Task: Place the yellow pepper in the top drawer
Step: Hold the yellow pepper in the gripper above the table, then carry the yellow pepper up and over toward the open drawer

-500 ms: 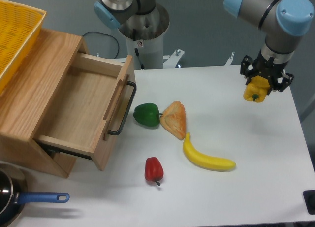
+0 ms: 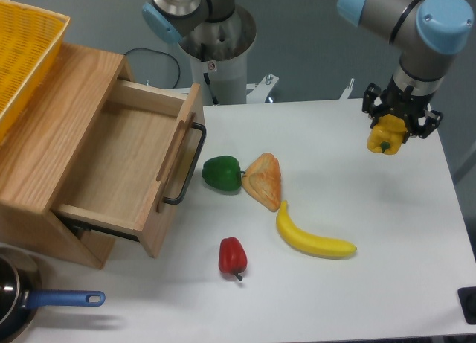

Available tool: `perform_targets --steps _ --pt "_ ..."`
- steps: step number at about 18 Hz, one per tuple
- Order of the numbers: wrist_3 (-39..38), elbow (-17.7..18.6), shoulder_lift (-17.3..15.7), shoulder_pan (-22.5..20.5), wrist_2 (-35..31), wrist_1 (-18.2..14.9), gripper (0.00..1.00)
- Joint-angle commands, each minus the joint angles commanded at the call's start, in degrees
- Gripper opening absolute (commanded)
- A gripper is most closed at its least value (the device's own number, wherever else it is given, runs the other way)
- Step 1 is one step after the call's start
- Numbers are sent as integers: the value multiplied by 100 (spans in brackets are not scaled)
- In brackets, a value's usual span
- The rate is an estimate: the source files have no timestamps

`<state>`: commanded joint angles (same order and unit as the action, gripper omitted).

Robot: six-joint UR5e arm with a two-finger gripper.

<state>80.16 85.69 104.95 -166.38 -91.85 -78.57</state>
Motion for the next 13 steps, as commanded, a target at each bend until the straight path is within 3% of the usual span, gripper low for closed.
perform_targets --steps 3,7,13 --pt "-35 -26 -150 0 17 -307 38" --pt "-61 -9 -527 0 411 -984 38" --pt "-456 96 -1081 44 948 -1512 38"
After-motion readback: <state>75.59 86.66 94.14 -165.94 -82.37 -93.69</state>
